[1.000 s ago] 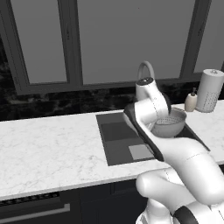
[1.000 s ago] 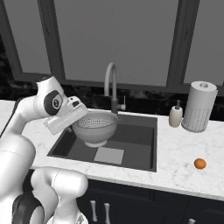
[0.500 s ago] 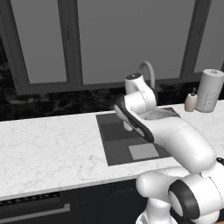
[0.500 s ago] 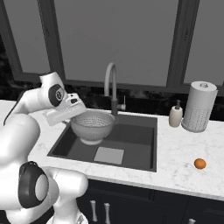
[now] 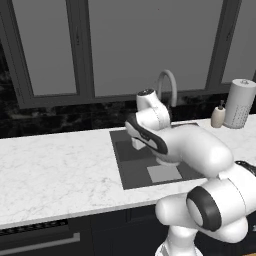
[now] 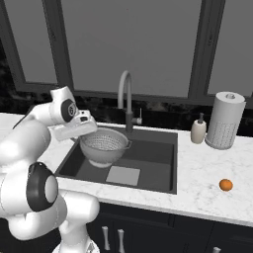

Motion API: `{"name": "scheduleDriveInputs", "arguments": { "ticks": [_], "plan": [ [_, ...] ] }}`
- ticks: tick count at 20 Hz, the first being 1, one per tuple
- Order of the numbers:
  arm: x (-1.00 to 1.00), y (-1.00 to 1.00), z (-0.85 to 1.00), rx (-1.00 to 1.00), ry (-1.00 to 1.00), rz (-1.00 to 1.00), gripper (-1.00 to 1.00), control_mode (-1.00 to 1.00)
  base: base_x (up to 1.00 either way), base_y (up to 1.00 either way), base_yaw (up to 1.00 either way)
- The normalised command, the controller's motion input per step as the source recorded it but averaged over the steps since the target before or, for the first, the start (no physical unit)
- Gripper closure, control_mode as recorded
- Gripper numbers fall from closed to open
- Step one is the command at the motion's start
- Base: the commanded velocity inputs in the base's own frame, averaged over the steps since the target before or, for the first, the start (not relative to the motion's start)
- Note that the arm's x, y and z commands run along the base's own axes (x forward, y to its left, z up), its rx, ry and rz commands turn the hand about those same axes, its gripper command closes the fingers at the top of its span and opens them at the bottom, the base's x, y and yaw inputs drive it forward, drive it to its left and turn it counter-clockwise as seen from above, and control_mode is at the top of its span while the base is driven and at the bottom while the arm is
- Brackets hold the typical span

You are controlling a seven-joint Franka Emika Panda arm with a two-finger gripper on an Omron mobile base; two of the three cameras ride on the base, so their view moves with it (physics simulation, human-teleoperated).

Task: Put the colander in the sink, put the tangerine in the colander, and turn on the sink faucet and pour water over the colander.

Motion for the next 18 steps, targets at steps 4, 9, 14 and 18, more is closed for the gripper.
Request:
{"name": "scheduleDriveInputs", "arguments": {
  "ticks": [4,9,14,18],
  "plan": [
    [0.26,0.0,-0.53,0.0,-0.11,0.0,1.0,-1.0,0.0,0.0,0.0],
    [0.14,-0.1,-0.67,0.0,-0.07,0.0,1.0,-1.0,0.0,0.0,0.0],
    [0.06,-0.16,-0.58,0.0,-0.01,0.0,1.0,-1.0,0.0,0.0,0.0],
    [0.09,-0.13,-0.5,0.0,-0.02,0.0,1.0,-1.0,0.0,0.0,0.0]
  ]
}}
